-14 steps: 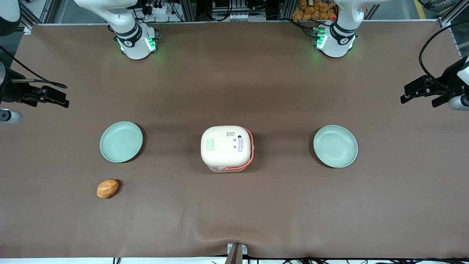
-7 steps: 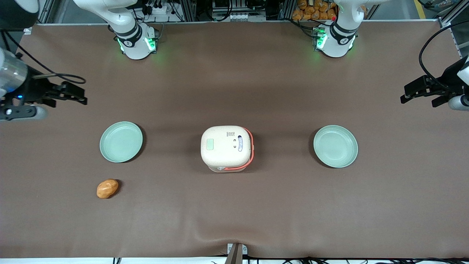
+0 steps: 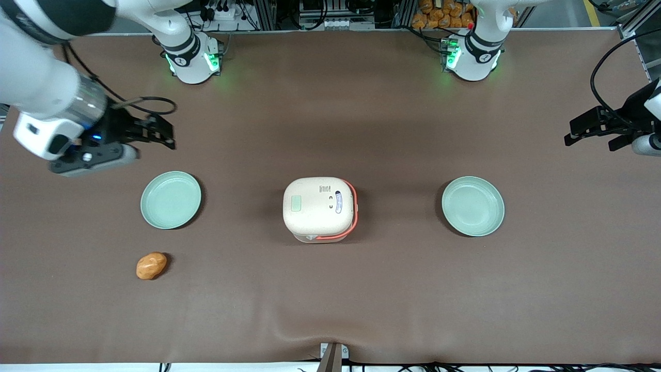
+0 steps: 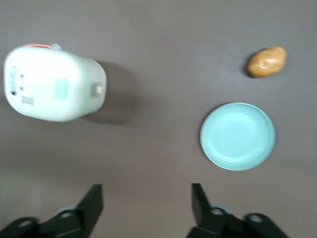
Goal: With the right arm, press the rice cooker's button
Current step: 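Move the right gripper over the rice cooker's lid button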
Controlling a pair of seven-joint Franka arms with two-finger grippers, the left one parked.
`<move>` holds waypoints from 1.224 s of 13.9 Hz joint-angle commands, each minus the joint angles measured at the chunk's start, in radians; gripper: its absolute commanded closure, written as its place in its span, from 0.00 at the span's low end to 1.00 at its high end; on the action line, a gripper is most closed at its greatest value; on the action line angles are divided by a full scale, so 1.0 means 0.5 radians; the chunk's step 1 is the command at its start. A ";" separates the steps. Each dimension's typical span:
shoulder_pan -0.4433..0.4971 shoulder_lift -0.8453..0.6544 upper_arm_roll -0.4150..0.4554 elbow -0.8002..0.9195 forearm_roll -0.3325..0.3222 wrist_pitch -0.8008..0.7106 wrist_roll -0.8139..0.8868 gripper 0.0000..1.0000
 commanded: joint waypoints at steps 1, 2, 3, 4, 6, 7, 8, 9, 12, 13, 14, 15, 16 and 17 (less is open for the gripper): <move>0.121 0.104 -0.019 0.021 0.093 0.134 0.202 0.48; 0.191 0.134 -0.022 0.018 0.091 0.202 0.255 0.57; 0.247 0.171 -0.022 0.015 0.090 0.275 0.282 0.65; 0.293 0.211 -0.022 0.015 0.090 0.331 0.292 0.66; 0.376 0.284 -0.022 0.015 0.081 0.389 0.310 0.75; 0.406 0.327 -0.022 0.015 0.084 0.441 0.341 0.78; 0.443 0.376 -0.022 0.015 0.090 0.515 0.396 0.79; 0.483 0.419 -0.022 0.012 0.094 0.588 0.439 0.81; 0.557 0.527 -0.022 0.006 0.090 0.699 0.516 0.90; 0.557 0.558 -0.022 0.003 0.094 0.727 0.516 0.90; 0.566 0.597 -0.022 0.003 0.094 0.760 0.519 0.90; 0.584 0.622 -0.022 0.000 0.103 0.812 0.519 0.90; 0.594 0.647 -0.022 -0.003 0.103 0.849 0.519 0.90; 0.609 0.671 -0.022 -0.003 0.103 0.868 0.519 0.91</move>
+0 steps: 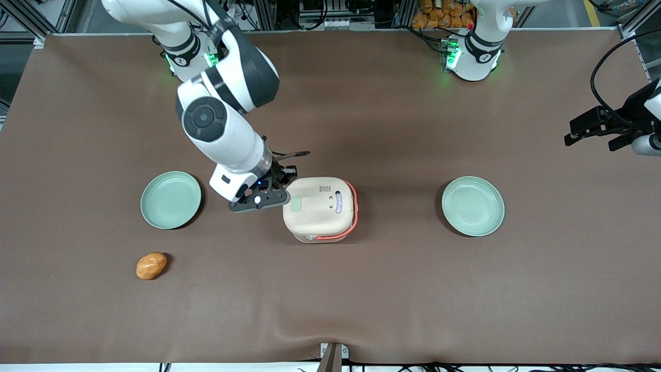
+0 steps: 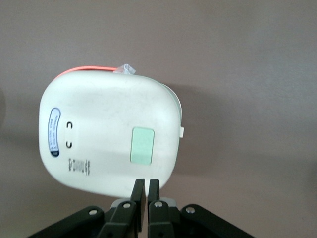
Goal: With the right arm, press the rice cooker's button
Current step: 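Move the right gripper over the rice cooker's lid button, then press down on the rice cooker's lid button with the closed right gripper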
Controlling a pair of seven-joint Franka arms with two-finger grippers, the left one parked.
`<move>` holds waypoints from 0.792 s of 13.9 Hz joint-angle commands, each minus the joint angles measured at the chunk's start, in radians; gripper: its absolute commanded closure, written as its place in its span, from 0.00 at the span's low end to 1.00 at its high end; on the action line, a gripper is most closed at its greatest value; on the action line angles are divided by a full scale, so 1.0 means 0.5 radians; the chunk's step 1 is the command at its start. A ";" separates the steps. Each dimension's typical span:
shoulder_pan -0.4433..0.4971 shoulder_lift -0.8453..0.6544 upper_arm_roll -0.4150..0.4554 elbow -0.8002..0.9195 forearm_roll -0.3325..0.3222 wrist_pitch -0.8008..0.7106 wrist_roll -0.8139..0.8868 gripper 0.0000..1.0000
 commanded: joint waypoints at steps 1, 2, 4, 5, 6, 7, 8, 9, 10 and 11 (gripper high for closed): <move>0.052 0.055 -0.022 0.012 0.038 0.074 0.023 0.92; 0.061 0.071 -0.022 0.012 0.038 0.101 0.023 0.94; 0.070 0.092 -0.022 0.012 0.038 0.144 0.023 0.95; 0.070 0.110 -0.022 0.012 0.038 0.181 0.023 0.95; 0.070 0.129 -0.022 0.012 0.038 0.203 0.023 0.95; 0.070 0.135 -0.022 0.012 0.038 0.221 0.023 0.95; 0.070 0.138 -0.022 0.012 0.038 0.224 0.020 0.95; 0.070 0.144 -0.022 0.012 0.038 0.228 0.020 0.95; 0.067 0.166 -0.022 0.012 0.035 0.231 0.020 0.95; 0.070 0.175 -0.022 0.012 0.035 0.234 0.020 0.95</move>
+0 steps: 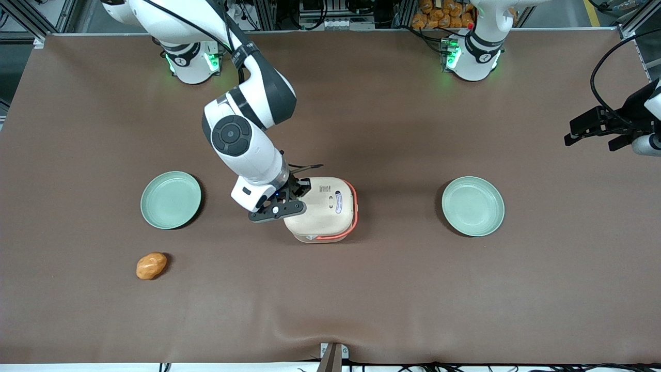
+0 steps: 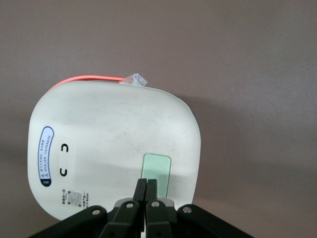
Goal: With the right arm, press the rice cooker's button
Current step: 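Press down on the rice cooker's lid button with the closed right gripper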
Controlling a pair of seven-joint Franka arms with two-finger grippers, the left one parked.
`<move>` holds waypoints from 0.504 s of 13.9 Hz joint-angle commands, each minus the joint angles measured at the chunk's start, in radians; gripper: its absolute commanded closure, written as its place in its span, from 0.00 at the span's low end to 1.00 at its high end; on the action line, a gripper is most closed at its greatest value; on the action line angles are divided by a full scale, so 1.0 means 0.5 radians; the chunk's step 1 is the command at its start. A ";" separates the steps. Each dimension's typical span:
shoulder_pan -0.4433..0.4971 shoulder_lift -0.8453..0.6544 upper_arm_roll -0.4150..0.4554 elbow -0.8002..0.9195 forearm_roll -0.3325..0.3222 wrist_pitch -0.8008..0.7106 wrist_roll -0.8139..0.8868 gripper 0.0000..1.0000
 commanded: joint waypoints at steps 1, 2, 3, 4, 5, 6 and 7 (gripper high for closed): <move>0.018 0.045 -0.018 0.014 0.034 0.023 0.014 0.95; 0.021 0.045 -0.018 0.004 0.034 0.026 0.014 0.95; 0.021 0.048 -0.018 0.004 0.034 0.030 0.014 0.95; 0.021 0.051 -0.018 0.004 0.034 0.030 0.014 0.95; 0.021 0.063 -0.018 0.004 0.034 0.036 0.014 0.95; 0.021 0.067 -0.018 0.001 0.034 0.054 0.014 0.95; 0.024 0.073 -0.018 0.001 0.034 0.063 0.014 0.94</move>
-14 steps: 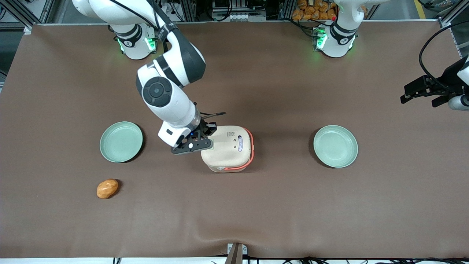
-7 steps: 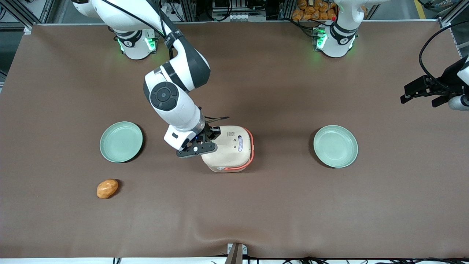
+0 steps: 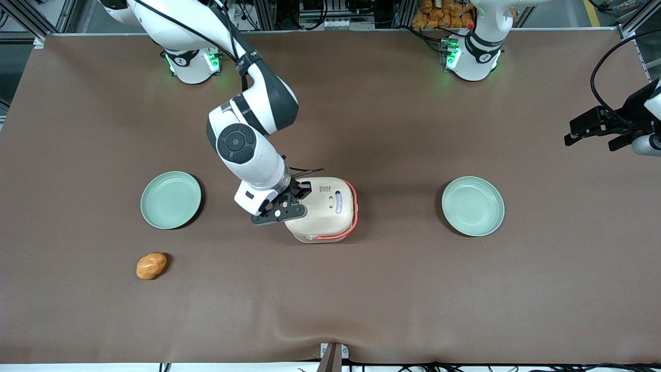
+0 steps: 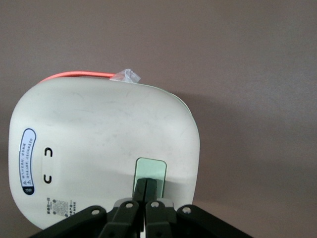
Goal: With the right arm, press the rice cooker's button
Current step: 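Press down on the rice cooker's lid button with the closed right gripper, then lift the right gripper off the cooker as the lid pops open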
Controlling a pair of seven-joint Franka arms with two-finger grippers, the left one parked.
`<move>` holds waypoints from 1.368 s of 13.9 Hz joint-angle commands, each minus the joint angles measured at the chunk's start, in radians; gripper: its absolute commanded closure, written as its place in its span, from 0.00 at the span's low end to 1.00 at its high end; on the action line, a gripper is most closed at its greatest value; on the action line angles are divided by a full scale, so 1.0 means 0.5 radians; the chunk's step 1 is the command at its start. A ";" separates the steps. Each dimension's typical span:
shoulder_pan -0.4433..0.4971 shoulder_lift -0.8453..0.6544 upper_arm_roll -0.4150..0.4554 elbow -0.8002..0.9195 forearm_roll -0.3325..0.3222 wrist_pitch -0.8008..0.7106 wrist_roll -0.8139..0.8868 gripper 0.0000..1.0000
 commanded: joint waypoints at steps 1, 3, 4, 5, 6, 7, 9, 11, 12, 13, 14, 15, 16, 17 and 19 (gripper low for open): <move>0.021 0.042 -0.018 0.001 0.034 0.046 0.014 0.94; 0.021 0.048 -0.021 -0.011 0.022 0.046 0.011 0.94; 0.021 0.054 -0.021 -0.014 0.016 0.046 0.011 0.94; 0.021 0.063 -0.021 -0.014 0.015 0.046 0.011 0.94; 0.021 0.063 -0.021 -0.014 0.012 0.049 0.008 0.94; 0.021 0.063 -0.021 -0.011 0.012 0.049 0.011 0.94; 0.017 0.048 -0.021 -0.002 0.019 0.037 0.014 0.93; 0.017 -0.001 -0.021 0.022 0.031 0.015 0.001 0.87; 0.011 -0.025 -0.018 0.022 0.037 0.000 0.001 0.82; 0.011 -0.047 -0.018 0.026 0.034 -0.043 0.001 0.77; 0.008 -0.065 -0.018 0.038 0.034 -0.073 0.005 0.69; -0.004 -0.093 -0.018 0.038 0.034 -0.083 0.011 0.57; -0.013 -0.120 -0.018 0.038 0.040 -0.086 0.011 0.46; -0.028 -0.148 -0.018 0.038 0.043 -0.104 0.008 0.38; -0.038 -0.221 -0.021 0.038 0.040 -0.208 0.008 0.15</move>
